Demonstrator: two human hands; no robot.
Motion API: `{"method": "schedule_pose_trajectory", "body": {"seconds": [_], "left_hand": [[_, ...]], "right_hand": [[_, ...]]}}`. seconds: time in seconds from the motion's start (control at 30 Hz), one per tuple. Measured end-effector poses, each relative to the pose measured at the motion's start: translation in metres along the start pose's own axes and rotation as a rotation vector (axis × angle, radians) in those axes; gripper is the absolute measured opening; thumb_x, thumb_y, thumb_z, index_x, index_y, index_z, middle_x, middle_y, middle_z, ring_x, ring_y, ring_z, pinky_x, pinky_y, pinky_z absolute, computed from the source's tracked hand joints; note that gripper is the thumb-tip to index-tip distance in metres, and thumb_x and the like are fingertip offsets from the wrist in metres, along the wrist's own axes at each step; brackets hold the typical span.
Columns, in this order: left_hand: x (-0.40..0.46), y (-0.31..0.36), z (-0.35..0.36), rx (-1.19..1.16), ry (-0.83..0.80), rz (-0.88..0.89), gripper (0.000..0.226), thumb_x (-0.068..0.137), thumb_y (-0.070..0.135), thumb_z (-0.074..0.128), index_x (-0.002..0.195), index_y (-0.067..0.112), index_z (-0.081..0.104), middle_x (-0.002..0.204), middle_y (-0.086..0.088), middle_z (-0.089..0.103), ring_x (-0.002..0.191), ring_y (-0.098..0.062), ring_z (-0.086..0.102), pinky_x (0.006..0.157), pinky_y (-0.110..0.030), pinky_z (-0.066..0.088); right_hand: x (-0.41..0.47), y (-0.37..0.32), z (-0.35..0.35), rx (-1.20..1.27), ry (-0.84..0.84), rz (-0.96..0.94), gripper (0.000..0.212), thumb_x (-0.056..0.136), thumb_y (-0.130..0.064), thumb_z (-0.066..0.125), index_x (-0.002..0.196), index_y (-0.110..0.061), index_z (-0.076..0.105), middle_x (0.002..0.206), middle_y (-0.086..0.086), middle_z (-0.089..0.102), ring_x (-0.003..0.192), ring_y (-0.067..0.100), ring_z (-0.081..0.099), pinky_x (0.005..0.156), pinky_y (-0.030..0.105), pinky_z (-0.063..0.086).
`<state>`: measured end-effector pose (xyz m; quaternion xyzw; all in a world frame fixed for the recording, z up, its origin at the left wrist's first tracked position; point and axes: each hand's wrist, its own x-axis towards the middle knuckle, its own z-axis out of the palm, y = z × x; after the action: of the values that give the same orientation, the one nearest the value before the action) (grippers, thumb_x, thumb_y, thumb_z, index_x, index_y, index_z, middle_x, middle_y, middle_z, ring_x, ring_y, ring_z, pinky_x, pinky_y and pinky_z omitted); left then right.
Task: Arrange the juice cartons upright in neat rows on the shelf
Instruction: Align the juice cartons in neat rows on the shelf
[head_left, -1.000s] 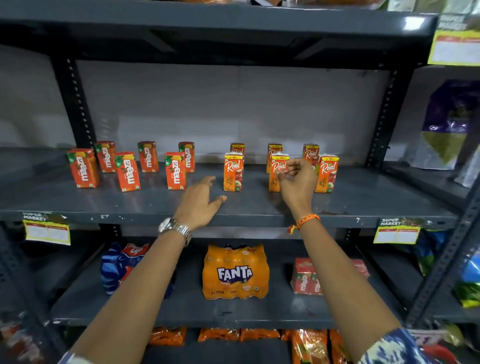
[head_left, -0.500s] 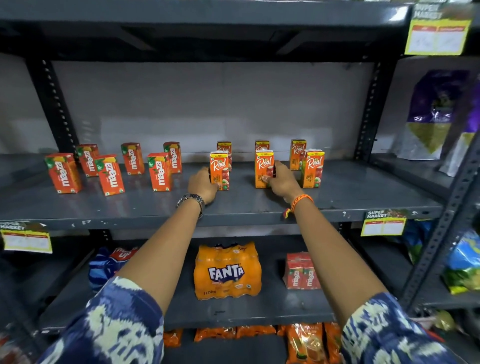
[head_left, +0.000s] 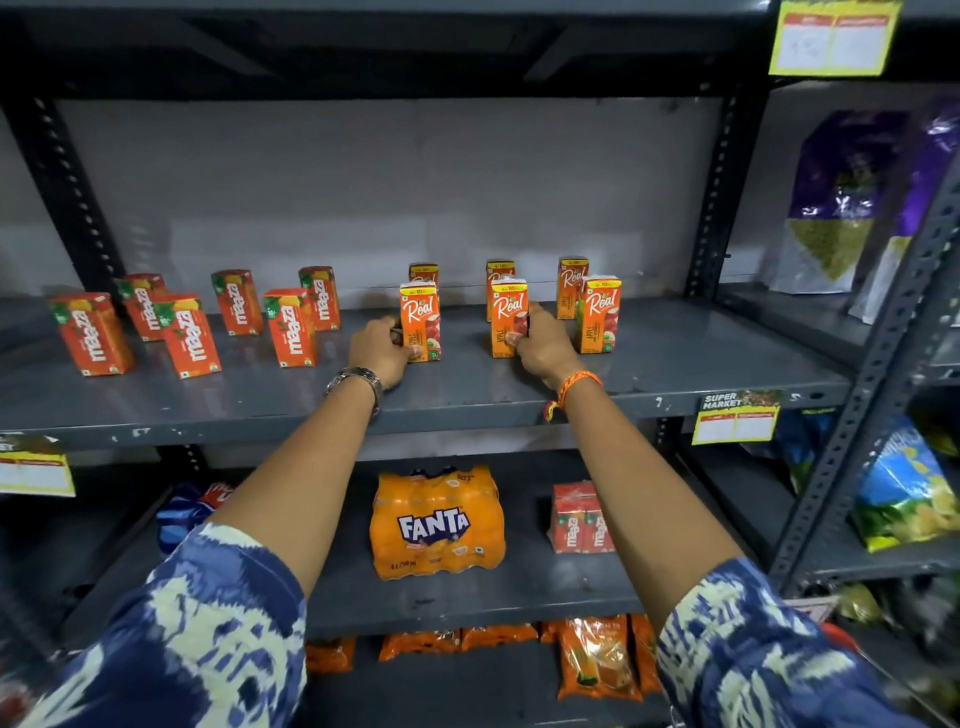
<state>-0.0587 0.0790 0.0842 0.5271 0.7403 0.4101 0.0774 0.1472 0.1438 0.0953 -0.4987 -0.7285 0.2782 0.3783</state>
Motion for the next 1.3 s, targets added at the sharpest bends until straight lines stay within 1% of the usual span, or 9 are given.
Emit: {"method": "schedule_pose_trajectory", "body": {"seconds": [0.17,0.27,0.33,0.43,0.53,0.67,0.77,0.97,1.3], "left_hand": [[-0.005,0.003,-0.004,-0.012,-0.011,-0.012,0.042,0.085,0.022,0.073,0.122,0.008,0.063,0.125,-0.012,0.068,0.116,-0.029,0.063,0.097,-0.039,0.045],[-0.021,0.008,-0.011,0.006,-0.05,0.013,0.052,0.088,0.027,0.069,0.133,0.007,0.055,0.135,-0.014,0.061,0.124,-0.03,0.058,0.102,-0.041,0.042],[-0.043,0.008,-0.018,0.114,-0.042,0.047,0.064,0.093,0.035,0.062,0.145,0.006,0.041,0.146,-0.016,0.05,0.134,-0.034,0.048,0.106,-0.044,0.038],[-0.085,-0.006,-0.02,0.305,0.033,0.184,0.064,0.099,0.044,0.046,0.15,0.007,0.035,0.152,-0.016,0.044,0.14,-0.035,0.04,0.112,-0.046,0.033],[-0.113,-0.025,-0.006,0.47,0.065,0.313,0.069,0.099,0.056,0.031,0.147,0.007,0.042,0.147,-0.016,0.05,0.134,-0.034,0.049,0.11,-0.047,0.039],[-0.118,-0.032,0.004,0.603,0.109,0.386,0.074,0.095,0.059,0.025,0.14,0.005,0.051,0.142,-0.016,0.055,0.128,-0.032,0.056,0.107,-0.046,0.042],[-0.117,-0.032,0.005,0.594,0.139,0.39,0.073,0.096,0.059,0.026,0.138,0.007,0.054,0.14,-0.014,0.058,0.126,-0.032,0.058,0.105,-0.046,0.044],[-0.116,-0.033,0.009,0.578,0.191,0.401,0.071,0.096,0.058,0.028,0.138,0.007,0.055,0.139,-0.014,0.058,0.126,-0.031,0.058,0.106,-0.046,0.043],[-0.12,-0.048,-0.006,0.613,0.172,0.462,0.067,0.097,0.058,0.03,0.143,0.013,0.049,0.146,-0.008,0.053,0.135,-0.026,0.05,0.116,-0.043,0.032]], "right_hand": [[-0.003,-0.002,-0.001,-0.004,-0.008,0.01,0.051,0.093,-0.016,0.06,0.14,-0.008,0.042,0.141,0.013,0.054,0.133,0.033,0.049,0.11,0.044,0.038],[-0.008,-0.001,-0.005,0.005,0.004,0.015,0.052,0.092,-0.017,0.063,0.138,-0.006,0.043,0.137,0.014,0.056,0.129,0.032,0.052,0.107,0.043,0.042],[-0.016,0.003,-0.011,0.012,0.129,-0.055,0.051,0.089,-0.015,0.066,0.135,-0.004,0.046,0.129,0.015,0.061,0.12,0.03,0.058,0.102,0.039,0.047],[-0.035,0.017,-0.025,0.106,0.483,-0.106,0.044,0.083,-0.011,0.072,0.124,-0.007,0.055,0.114,0.011,0.062,0.106,0.025,0.061,0.094,0.038,0.052],[-0.037,0.03,-0.042,0.011,0.659,-0.023,0.053,0.076,-0.015,0.079,0.119,-0.004,0.05,0.123,0.013,0.052,0.117,0.028,0.049,0.097,0.032,0.04],[-0.013,0.038,-0.051,-0.126,0.474,0.168,0.079,0.07,-0.028,0.084,0.129,0.0,0.04,0.131,0.017,0.047,0.124,0.034,0.043,0.104,0.038,0.038],[0.0,0.041,-0.051,-0.111,0.39,0.21,0.075,0.073,-0.022,0.082,0.131,-0.001,0.039,0.132,0.018,0.05,0.125,0.035,0.048,0.103,0.041,0.042],[0.002,0.045,-0.05,-0.111,0.401,0.199,0.065,0.078,-0.017,0.077,0.129,0.0,0.04,0.131,0.021,0.055,0.123,0.038,0.053,0.1,0.043,0.046],[0.003,0.045,-0.052,-0.179,0.332,0.239,0.081,0.075,-0.024,0.078,0.137,0.0,0.032,0.136,0.019,0.046,0.128,0.036,0.045,0.106,0.043,0.04]]}}
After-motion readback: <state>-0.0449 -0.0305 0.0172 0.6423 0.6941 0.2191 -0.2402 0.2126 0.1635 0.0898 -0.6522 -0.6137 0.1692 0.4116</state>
